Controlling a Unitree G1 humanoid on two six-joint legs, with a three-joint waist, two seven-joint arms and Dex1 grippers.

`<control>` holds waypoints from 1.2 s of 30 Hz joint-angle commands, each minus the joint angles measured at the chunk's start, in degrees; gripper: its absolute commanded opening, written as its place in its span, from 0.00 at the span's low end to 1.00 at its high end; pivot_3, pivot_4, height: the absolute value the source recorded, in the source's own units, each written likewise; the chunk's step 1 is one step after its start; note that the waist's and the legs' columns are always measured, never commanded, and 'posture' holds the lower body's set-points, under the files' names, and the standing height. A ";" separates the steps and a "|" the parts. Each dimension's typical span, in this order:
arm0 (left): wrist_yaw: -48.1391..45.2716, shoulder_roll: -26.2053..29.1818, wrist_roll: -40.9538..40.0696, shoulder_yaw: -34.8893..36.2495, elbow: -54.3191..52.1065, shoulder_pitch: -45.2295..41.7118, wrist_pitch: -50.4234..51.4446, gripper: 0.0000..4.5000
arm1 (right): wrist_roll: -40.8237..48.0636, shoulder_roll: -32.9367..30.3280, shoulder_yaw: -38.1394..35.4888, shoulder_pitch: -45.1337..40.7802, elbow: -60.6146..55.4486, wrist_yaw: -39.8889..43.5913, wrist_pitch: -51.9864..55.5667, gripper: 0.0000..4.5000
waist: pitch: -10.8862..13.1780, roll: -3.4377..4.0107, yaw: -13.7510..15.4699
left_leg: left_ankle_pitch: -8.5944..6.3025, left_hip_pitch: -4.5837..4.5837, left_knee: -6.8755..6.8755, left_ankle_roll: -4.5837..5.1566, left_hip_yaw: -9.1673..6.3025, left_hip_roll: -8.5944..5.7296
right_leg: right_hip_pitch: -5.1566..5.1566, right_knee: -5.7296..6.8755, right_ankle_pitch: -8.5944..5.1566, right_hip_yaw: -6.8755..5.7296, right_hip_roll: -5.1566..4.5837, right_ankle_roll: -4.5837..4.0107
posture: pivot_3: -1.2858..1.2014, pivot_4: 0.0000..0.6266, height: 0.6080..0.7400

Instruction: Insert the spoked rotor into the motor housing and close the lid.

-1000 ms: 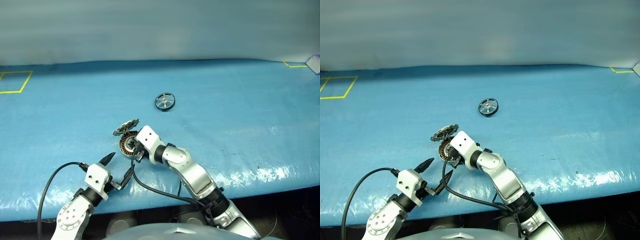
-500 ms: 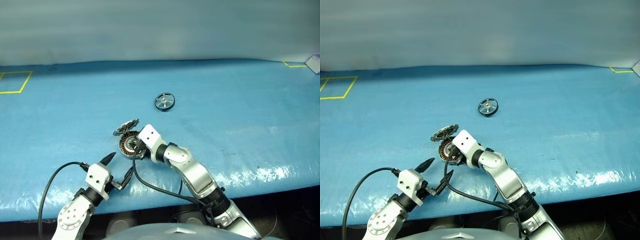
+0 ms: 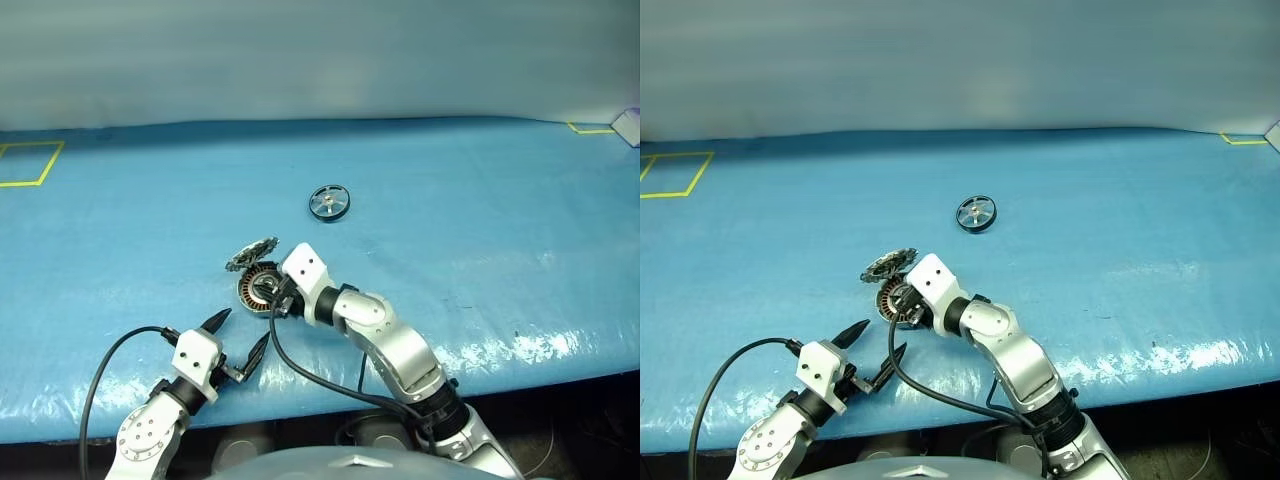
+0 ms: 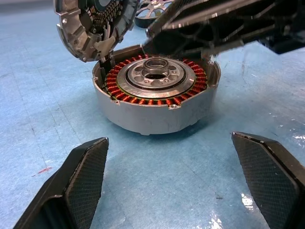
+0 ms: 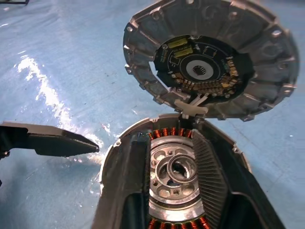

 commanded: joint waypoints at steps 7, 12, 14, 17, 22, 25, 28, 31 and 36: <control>0.15 -0.26 0.12 -0.29 -0.39 -0.12 -2.06 1.00 | -9.30 -3.62 5.73 -5.92 -2.79 -4.42 2.22 0.00 | -0.01 -0.01 0.00 | 0.00 -0.03 0.02 0.00 0.05 -0.06 | -0.04 0.01 0.02 0.02 0.00 0.02 | 0.52 0.24 1.00; 0.34 -0.30 0.19 -0.33 -0.41 -0.04 -2.22 1.00 | -11.49 -4.79 8.43 -7.67 -1.79 -3.23 2.98 0.00 | -0.01 -0.01 0.00 | 0.00 -0.03 0.02 0.00 0.05 -0.05 | -0.03 0.01 0.02 0.01 0.01 0.02 | 0.52 0.24 1.00; 0.39 -0.32 0.23 -0.34 -0.40 -0.04 -2.24 1.00 | -11.80 -4.94 8.90 -8.06 -1.49 -2.76 3.13 0.00 | -0.01 -0.01 -0.01 | 0.00 -0.03 0.04 0.00 0.05 -0.05 | -0.02 0.01 0.02 0.01 0.01 0.03 | 0.52 0.24 1.00; 0.49 -0.38 0.26 -0.35 -0.42 -0.01 -2.27 1.00 | -12.33 -5.17 9.77 -8.57 -0.93 -2.09 3.24 0.00 | -0.01 -0.02 0.00 | 0.00 -0.02 0.06 0.00 0.04 -0.05 | 0.00 0.01 0.03 0.01 0.01 0.04 | 0.52 0.24 1.00; 0.52 -0.56 0.28 -0.41 -0.34 -0.09 -2.33 1.00 | -13.14 -5.00 10.15 -8.75 0.60 -2.10 2.70 0.00 | -0.01 -0.02 -0.01 | 0.01 -0.02 0.06 0.00 0.05 -0.06 | -0.01 0.02 0.03 0.01 0.02 0.04 | 0.52 0.24 1.00; 0.50 -0.64 0.28 -0.47 -0.31 -0.18 -2.30 1.00 | -13.84 -5.11 10.37 -8.79 1.91 -2.25 2.07 0.00 | -0.01 -0.02 0.00 | 0.01 -0.02 0.08 0.00 0.04 -0.06 | 0.00 0.02 0.04 0.01 0.02 0.04 | 0.52 0.24 1.00; 0.48 -0.70 0.29 -0.54 -0.32 -0.23 -2.27 1.00 | -14.24 -5.08 10.43 -8.59 2.75 -2.16 1.57 0.00 | -0.01 -0.02 -0.01 | 0.01 -0.02 0.09 0.00 0.04 -0.06 | 0.00 0.03 0.04 0.01 0.02 0.04 | 0.52 0.24 1.00; 0.56 -0.75 0.33 -0.57 -0.31 -0.32 -2.19 1.00 | -14.38 -4.88 10.48 -8.40 3.09 -1.97 1.31 0.00 | -0.01 -0.02 -0.02 | 0.01 -0.02 0.09 0.00 0.05 -0.07 | 0.00 0.03 0.04 0.01 0.03 0.05 | 0.52 0.24 1.00; 0.59 -0.73 0.34 -0.58 -0.39 -0.33 -1.98 1.00 | -14.50 -4.58 10.92 -8.22 3.11 -1.38 0.80 0.00 | -0.02 -0.02 -0.02 | 0.01 -0.01 0.10 0.00 0.05 -0.07 | 0.02 0.04 0.04 0.01 0.03 0.05 | 0.52 0.24 1.00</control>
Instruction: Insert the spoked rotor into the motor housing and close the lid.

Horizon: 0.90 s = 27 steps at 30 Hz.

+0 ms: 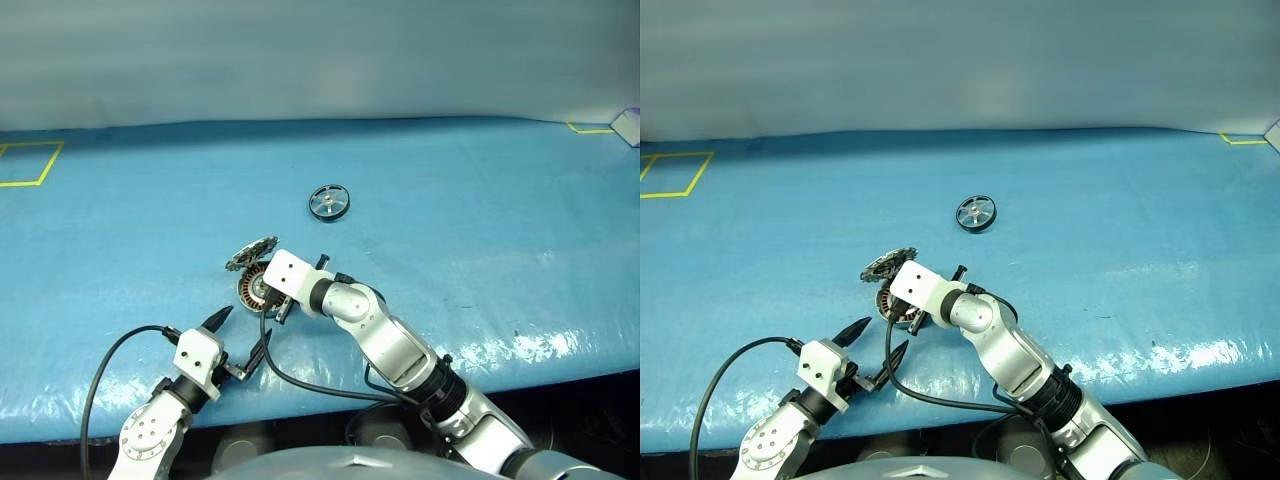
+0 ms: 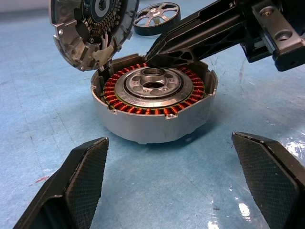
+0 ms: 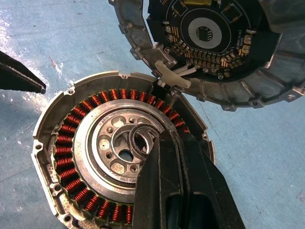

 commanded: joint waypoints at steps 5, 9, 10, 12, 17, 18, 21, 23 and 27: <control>0.27 0.02 0.29 -0.12 -0.54 0.10 -0.91 1.00 | -0.31 0.43 0.87 -0.30 -1.34 1.41 -1.81 0.00 | 0.00 0.00 -0.01 | 0.00 0.00 0.00 0.00 0.00 0.00 | 0.00 0.00 0.00 0.00 0.01 0.00 | 0.52 0.24 1.00; 0.20 0.10 0.27 -0.08 -0.53 0.10 -0.87 1.00 | -0.46 0.23 0.80 -0.14 -2.31 2.02 -1.58 0.00 | 0.00 0.00 0.00 | 0.00 0.00 0.01 0.00 0.00 0.00 | 0.01 0.00 0.01 0.00 0.01 0.00 | 0.52 0.24 1.00; 0.18 0.13 0.28 -0.07 -0.49 0.07 -0.89 1.00 | -0.49 0.17 0.74 -0.13 -2.45 2.13 -1.52 0.00 | 0.00 0.00 0.00 | 0.00 0.00 0.02 0.00 0.00 0.00 | 0.01 0.01 0.01 0.00 0.01 0.01 | 0.52 0.24 1.00; 0.13 0.16 0.30 -0.10 -0.42 -0.02 -0.89 1.00 | -0.54 0.01 0.64 -0.13 -2.66 2.38 -1.48 0.00 | 0.00 0.00 0.01 | 0.00 0.00 0.03 0.00 0.00 0.00 | 0.02 0.01 0.01 0.00 0.01 0.01 | 0.52 0.24 1.00; -0.08 0.26 0.34 -0.18 -0.27 -0.17 -0.94 1.00 | -0.79 -0.11 0.73 0.12 -3.06 2.78 -1.13 0.00 | 0.00 0.00 0.00 | 0.00 0.00 0.04 0.00 0.00 0.00 | 0.02 0.01 0.02 0.00 0.01 0.02 | 0.52 0.24 1.00; -0.09 0.26 0.35 -0.20 -0.26 -0.21 -0.93 1.00 | -0.80 -0.16 0.81 0.17 -3.12 2.92 -1.01 0.00 | 0.00 0.00 0.00 | 0.00 0.00 0.04 0.00 0.00 0.00 | 0.02 0.00 0.02 0.00 0.01 0.02 | 0.52 0.24 1.00; -0.08 0.21 0.44 -0.20 -0.24 -0.24 -0.92 1.00 | -0.95 -0.45 1.37 0.24 -3.42 3.55 -0.50 0.00 | 0.00 0.00 0.01 | 0.00 0.00 0.04 0.00 0.00 -0.01 | 0.02 0.01 0.02 0.00 0.01 0.02 | 0.52 0.24 1.00; -0.06 0.16 0.52 -0.21 -0.28 -0.26 -0.85 1.00 | -1.05 -0.89 2.07 0.17 -3.67 4.53 0.09 0.00 | 0.00 0.00 0.00 | 0.00 0.00 0.04 0.00 0.00 0.00 | 0.02 0.00 0.02 0.00 0.01 0.02 | 0.52 0.24 1.00; 0.18 0.01 0.70 -0.26 -0.46 -0.11 -0.72 1.00 | -1.06 -1.71 3.64 0.20 -4.52 6.65 0.88 0.00 | -0.02 -0.01 0.01 | 0.00 0.01 0.05 0.00 0.00 -0.01 | 0.03 0.01 0.03 0.00 0.01 0.03 | 0.52 0.24 1.00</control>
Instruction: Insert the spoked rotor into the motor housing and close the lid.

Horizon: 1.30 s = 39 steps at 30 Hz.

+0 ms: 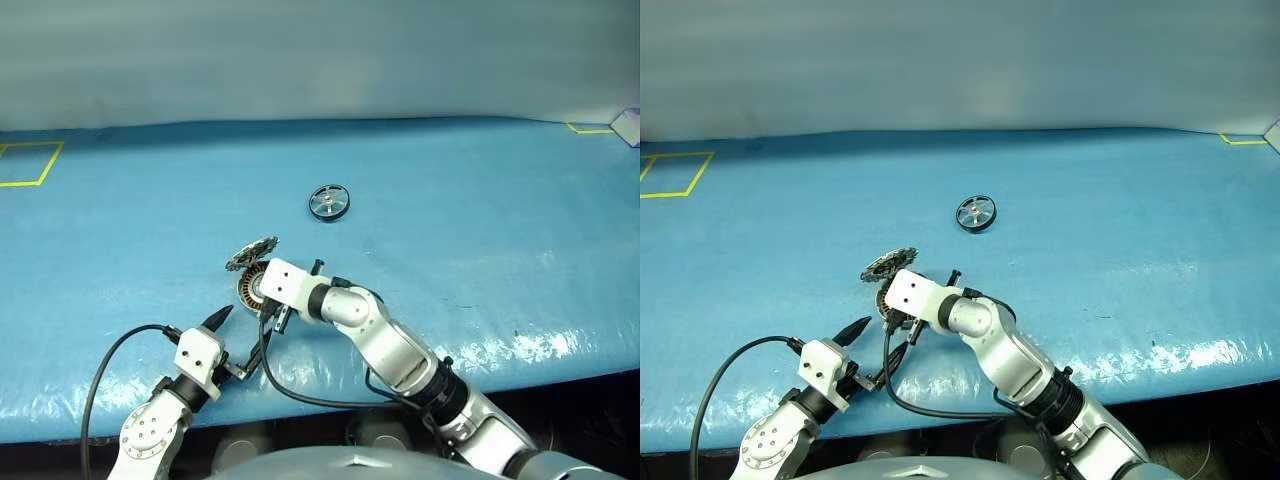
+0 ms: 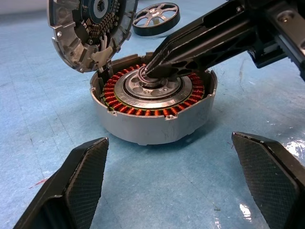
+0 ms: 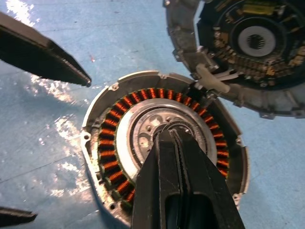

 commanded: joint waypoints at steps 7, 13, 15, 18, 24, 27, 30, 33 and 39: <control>0.63 -0.31 0.32 -0.33 -0.81 0.51 -0.52 1.00 | 0.65 -0.08 0.43 0.03 -3.65 2.73 1.34 0.00 | -0.02 -0.02 0.00 | 0.00 0.02 0.01 0.00 0.00 0.01 | 0.02 0.00 0.00 0.00 0.00 0.01 | 0.52 0.24 1.00; 0.68 -0.24 0.13 -0.50 -0.53 0.52 -0.69 1.00 | 3.31 1.28 -2.92 -0.73 -7.50 3.20 4.42 0.00 | -0.02 -0.02 0.01 | 0.00 0.01 0.02 0.00 -0.02 0.01 | 0.02 0.00 0.01 0.00 0.00 0.02 | 0.52 0.24 1.00; 0.66 -0.18 0.11 -0.60 -0.39 0.43 -0.78 1.00 | 3.46 1.64 -3.18 -0.68 -6.97 2.71 4.18 0.00 | -0.02 -0.02 0.01 | 0.00 0.01 0.02 0.00 -0.01 0.01 | 0.02 0.00 0.01 0.00 0.01 0.02 | 0.52 0.24 1.00; 0.63 -0.20 0.03 -0.63 -0.06 0.23 -1.02 1.00 | 3.55 2.04 -2.89 0.01 -4.84 2.03 2.95 0.00 | -0.02 -0.02 0.01 | 0.00 0.01 0.02 0.00 -0.01 0.01 | 0.02 0.00 0.01 0.00 0.00 0.02 | 0.52 0.24 1.00; 0.80 -0.26 0.05 -0.51 0.36 0.03 -1.22 1.00 | 3.74 2.56 -3.31 0.58 -0.54 0.31 -0.24 0.00 | -0.02 -0.02 -0.01 | 0.00 0.01 0.02 0.00 0.00 0.00 | 0.02 0.00 0.02 0.00 0.00 0.03 | 0.52 0.24 1.00; 0.90 -0.22 0.04 -0.41 0.38 0.03 -1.18 1.00 | 3.96 2.77 -4.19 0.40 1.06 -0.41 -1.58 0.00 | -0.02 -0.02 0.00 | 0.00 0.02 0.02 0.00 0.00 0.00 | 0.02 0.01 0.02 0.00 0.01 0.03 | 0.52 0.24 1.00; 0.94 -0.17 0.00 -0.31 0.36 0.11 -1.13 1.00 | 4.44 3.12 -5.17 0.18 1.85 -0.90 -2.33 0.00 | -0.02 -0.02 0.00 | 0.00 0.02 0.03 0.00 0.00 0.00 | 0.02 0.01 0.02 0.00 0.01 0.03 | 0.52 0.24 1.00; 0.85 -0.05 -0.06 -0.28 0.31 0.15 -0.99 1.00 | 4.68 3.35 -5.65 0.07 1.97 -1.10 -2.51 0.00 | -0.02 -0.02 0.01 | 0.00 0.01 0.03 0.00 0.00 0.00 | 0.03 0.00 0.03 0.01 0.01 0.04 | 0.52 0.24 1.00; 0.64 0.05 -0.17 -0.35 0.26 0.15 -0.90 1.00 | 5.10 3.82 -6.53 0.34 2.04 -1.36 -1.83 0.00 | -0.02 -0.02 0.00 | 0.00 0.02 0.03 0.00 0.00 0.00 | 0.02 0.01 0.03 0.00 0.03 0.04 | 0.52 0.24 1.00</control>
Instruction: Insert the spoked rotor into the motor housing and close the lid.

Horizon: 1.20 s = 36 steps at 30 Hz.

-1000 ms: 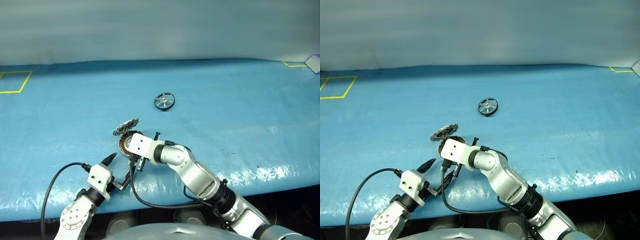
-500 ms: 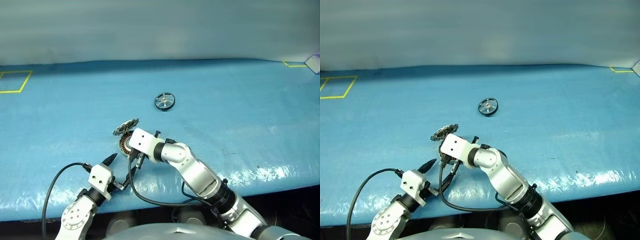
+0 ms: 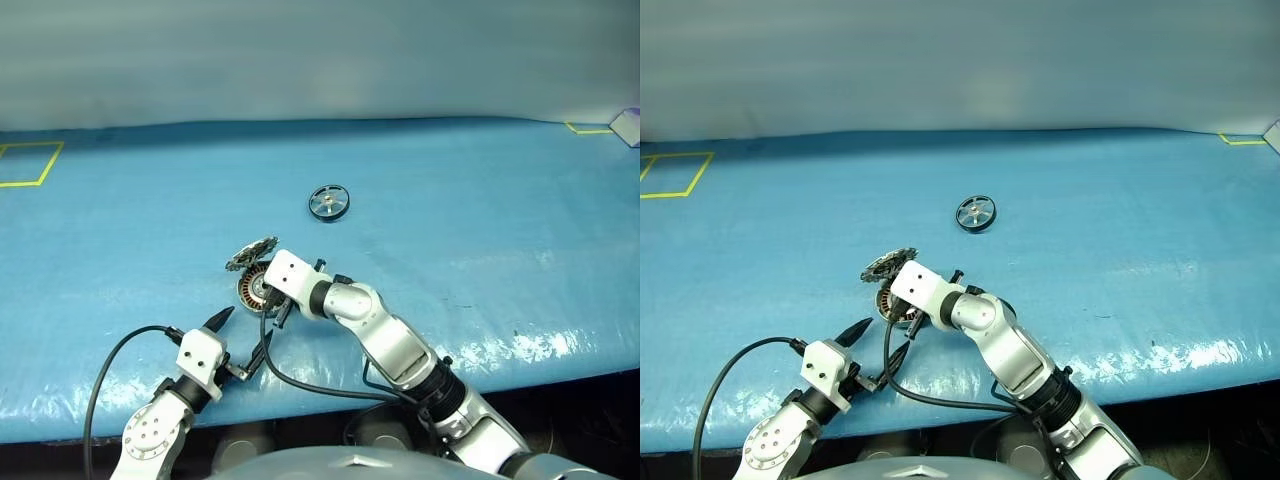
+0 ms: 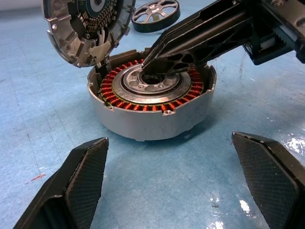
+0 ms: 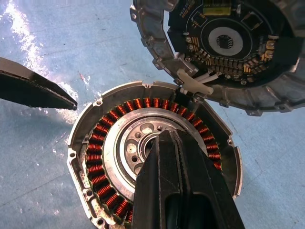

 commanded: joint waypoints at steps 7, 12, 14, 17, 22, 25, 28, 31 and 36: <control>-0.20 0.15 -0.37 0.23 -0.17 0.01 -0.84 1.00 | 0.54 -0.06 -0.30 0.08 -0.95 0.37 0.27 0.00 | 0.00 0.00 0.00 | 0.00 0.00 0.01 0.00 0.01 0.00 | 0.01 0.00 0.01 0.01 -0.01 0.01 | 0.52 0.24 1.00; -0.14 0.06 -0.33 0.14 -0.06 -0.12 -0.84 1.00 | 0.33 -0.65 0.82 0.29 0.57 1.24 1.61 0.00 | -0.01 0.01 0.01 | 0.00 0.00 0.01 0.00 0.01 0.00 | 0.01 0.00 0.01 0.01 -0.01 0.01 | 0.52 0.24 1.00; -0.13 0.02 -0.33 0.07 -0.08 -0.17 -0.81 1.00 | 0.40 -0.66 0.90 0.64 1.33 1.20 1.37 0.00 | -0.03 0.03 0.01 | 0.00 0.03 0.01 0.00 0.01 0.00 | 0.04 0.00 0.01 0.01 -0.01 0.00 | 0.52 0.24 1.00; -0.07 -0.04 -0.33 0.03 -0.11 -0.15 -0.77 1.00 | 0.62 -0.34 0.55 0.78 1.13 0.96 1.33 0.00 | -0.04 0.03 0.01 | 0.00 0.14 0.01 0.00 0.00 0.00 | 0.15 -0.01 0.00 0.01 -0.01 0.00 | 0.52 0.24 1.00; -0.06 -0.02 -0.31 -0.11 -0.26 -0.08 -0.56 1.00 | 2.88 0.62 -1.70 0.52 -2.17 1.25 2.39 0.00 | -0.03 0.03 0.00 | 0.00 0.22 0.01 0.00 -0.02 0.02 | 0.25 -0.02 -0.01 0.00 -0.02 -0.01 | 0.52 0.24 1.00; -0.12 0.03 -0.33 -0.22 -0.31 -0.10 -0.42 1.00 | 4.62 1.35 -3.28 -0.24 -4.37 1.43 3.87 0.00 | -0.03 0.03 0.01 | 0.00 0.20 0.01 0.00 -0.03 0.01 | 0.24 -0.03 0.00 0.00 -0.03 0.00 | 0.52 0.24 1.00; -0.19 0.05 -0.32 -0.31 -0.27 -0.21 -0.42 1.00 | 5.24 1.72 -3.35 -0.58 -4.13 1.10 4.04 0.00 | -0.03 0.03 -0.01 | 0.00 0.20 0.01 0.00 -0.03 0.01 | 0.24 -0.03 0.00 -0.01 -0.02 0.00 | 0.52 0.24 1.00; -0.17 0.00 -0.30 -0.36 -0.15 -0.35 -0.53 1.00 | 4.93 2.13 -2.50 -0.53 -1.50 0.56 2.56 0.00 | -0.03 0.03 0.00 | 0.00 0.20 0.01 0.00 -0.03 0.01 | 0.24 -0.03 -0.01 -0.01 -0.01 -0.01 | 0.52 0.24 1.00; 0.12 -0.17 -0.27 -0.20 -0.08 -0.30 -0.83 1.00 | 3.64 1.60 -1.38 -0.45 4.28 0.24 0.66 0.00 | -0.04 0.05 -0.02 | 0.00 0.20 0.01 0.00 -0.02 0.01 | 0.24 -0.03 0.00 -0.01 -0.03 -0.01 | 0.52 0.24 1.00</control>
